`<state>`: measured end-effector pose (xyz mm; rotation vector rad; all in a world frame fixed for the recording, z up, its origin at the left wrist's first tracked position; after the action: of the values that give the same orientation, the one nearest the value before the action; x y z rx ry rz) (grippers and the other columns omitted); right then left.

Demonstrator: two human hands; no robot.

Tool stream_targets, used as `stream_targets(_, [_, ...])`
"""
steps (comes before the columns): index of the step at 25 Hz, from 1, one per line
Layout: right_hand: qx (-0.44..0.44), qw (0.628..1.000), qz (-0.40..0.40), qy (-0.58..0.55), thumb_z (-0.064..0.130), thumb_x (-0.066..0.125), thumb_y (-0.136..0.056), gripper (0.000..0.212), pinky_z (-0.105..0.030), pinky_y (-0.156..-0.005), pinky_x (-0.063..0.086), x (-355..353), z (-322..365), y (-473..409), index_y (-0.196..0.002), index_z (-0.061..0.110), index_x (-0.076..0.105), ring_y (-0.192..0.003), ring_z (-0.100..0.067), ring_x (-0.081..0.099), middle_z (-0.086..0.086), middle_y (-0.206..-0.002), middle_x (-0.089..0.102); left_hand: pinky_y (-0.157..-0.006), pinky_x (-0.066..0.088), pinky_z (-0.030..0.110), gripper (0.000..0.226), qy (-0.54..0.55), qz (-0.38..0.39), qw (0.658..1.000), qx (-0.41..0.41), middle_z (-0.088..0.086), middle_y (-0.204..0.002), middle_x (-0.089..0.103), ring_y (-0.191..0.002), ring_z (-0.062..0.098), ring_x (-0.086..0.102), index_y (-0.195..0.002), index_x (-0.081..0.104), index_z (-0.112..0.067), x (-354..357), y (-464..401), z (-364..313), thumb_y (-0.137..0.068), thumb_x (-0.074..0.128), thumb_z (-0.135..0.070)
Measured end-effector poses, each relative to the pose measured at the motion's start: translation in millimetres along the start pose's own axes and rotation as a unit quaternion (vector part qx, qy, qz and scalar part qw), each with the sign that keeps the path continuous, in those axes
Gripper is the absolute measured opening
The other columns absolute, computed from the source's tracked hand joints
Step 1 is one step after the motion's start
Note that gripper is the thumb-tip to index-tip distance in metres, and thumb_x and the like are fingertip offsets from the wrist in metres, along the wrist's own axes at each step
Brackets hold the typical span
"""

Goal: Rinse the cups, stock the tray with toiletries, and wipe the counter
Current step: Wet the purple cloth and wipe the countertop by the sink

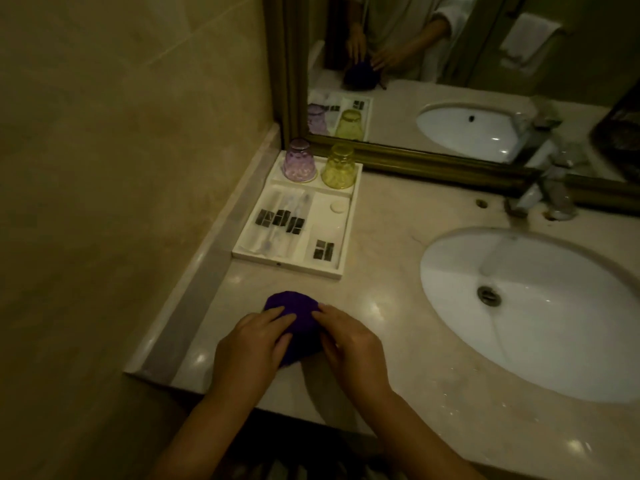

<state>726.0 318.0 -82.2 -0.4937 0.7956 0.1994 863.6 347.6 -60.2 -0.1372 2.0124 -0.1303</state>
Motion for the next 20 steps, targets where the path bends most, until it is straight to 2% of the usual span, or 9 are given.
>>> stream_targets(3, [0.017,0.999,-0.036,0.017,0.004,0.075,-0.071,0.038,-0.030,-0.086,0.053,-52.2,-26.1,22.0,-0.107,0.013,0.069,-0.101,-0.019,0.066,-0.006,-0.111,0.070,-0.057,0.057,0.032,0.033,0.003,0.004,0.999,0.041,0.006,-0.098,0.074,-0.080,0.025,0.069,-0.094,0.075,-0.016,7.0,-6.1,-57.4,-0.063,0.082,-0.008])
stream_targets(6, [0.055,0.997,-0.036,0.032,0.008,0.075,-0.073,0.039,-0.026,-0.083,0.052,-111.4,-63.2,58.2,-0.110,0.017,0.067,-0.097,-0.016,0.068,-0.002,-0.111,0.070,-0.052,0.055,0.029,0.034,-0.001,0.019,0.996,0.091,0.004,-0.093,0.075,-0.075,0.022,0.070,-0.091,0.076,-0.017,31.8,-3.3,-131.2,-0.059,0.084,-0.009])
stream_targets(10, [0.088,0.993,-0.045,0.064,0.014,0.070,-0.078,0.034,-0.028,-0.082,0.054,-194.2,-126.2,111.1,-0.112,0.017,0.066,-0.095,-0.016,0.068,-0.002,-0.109,0.071,-0.056,0.058,0.032,0.035,0.001,0.049,0.990,0.134,0.007,-0.091,0.075,-0.074,0.025,0.070,-0.091,0.076,-0.015,82.3,10.7,-236.9,-0.058,0.085,-0.007])
stream_targets(12, [0.078,0.995,-0.022,0.060,0.018,0.064,-0.081,0.030,-0.026,-0.081,0.053,-226.6,-144.2,128.5,-0.111,0.018,0.066,-0.093,-0.016,0.069,-0.001,-0.108,0.071,-0.057,0.057,0.032,0.033,0.017,0.055,0.991,0.123,0.005,-0.092,0.075,-0.076,0.024,0.070,-0.093,0.075,-0.016,97.5,13.5,-269.0,-0.062,0.082,-0.008])
stream_targets(13, [0.068,0.995,-0.028,0.066,0.019,0.061,-0.081,0.029,-0.027,-0.080,0.053,-231.7,-143.6,124.1,-0.110,0.019,0.066,-0.092,-0.016,0.069,0.000,-0.107,0.072,-0.058,0.056,0.031,0.031,0.017,0.059,0.992,0.113,0.004,-0.093,0.075,-0.077,0.024,0.070,-0.095,0.075,-0.017,96.4,15.9,-269.2,-0.066,0.080,-0.009])
stream_targets(15, [0.098,0.993,0.012,0.069,0.020,0.059,-0.083,0.027,-0.030,-0.081,0.054,-324.1,-203.6,164.2,-0.110,0.021,0.066,-0.093,-0.017,0.067,0.001,-0.106,0.072,-0.065,0.054,0.032,0.026,0.038,0.053,0.988,0.142,0.002,-0.097,0.074,-0.083,0.023,0.068,-0.101,0.072,-0.019,131.7,16.0,-380.6,-0.076,0.072,-0.013])
stream_targets(18, [0.103,0.991,0.058,0.069,0.021,0.056,-0.088,0.025,-0.034,-0.084,0.053,-362.1,-229.7,147.1,-0.110,0.023,0.065,-0.094,-0.015,0.064,0.001,-0.104,0.071,-0.077,0.052,0.034,0.026,0.051,0.086,0.983,0.152,-0.001,-0.103,0.070,-0.094,0.018,0.062,-0.110,0.066,-0.028,135.8,-3.9,-413.9,-0.091,0.049,-0.028])
stream_targets(20, [0.097,0.988,0.094,0.081,0.021,0.054,-0.089,0.024,-0.033,-0.083,0.052,-388.1,-245.9,141.0,-0.110,0.023,0.065,-0.092,-0.015,0.063,0.000,-0.102,0.071,-0.078,0.050,0.037,0.028,-0.001,0.133,0.977,0.169,0.001,-0.101,0.069,-0.093,0.020,0.061,-0.108,0.065,-0.030,144.7,-25.3,-447.2,-0.093,0.041,-0.031])
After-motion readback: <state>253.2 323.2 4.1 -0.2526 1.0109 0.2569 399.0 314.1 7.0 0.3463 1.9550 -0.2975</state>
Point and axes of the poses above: each hand's wrist, its own y-axis away from the middle knuckle, its own x-axis out of the palm, z = x × y, the point moved 6 cm from there along -y, towards the middle knuckle
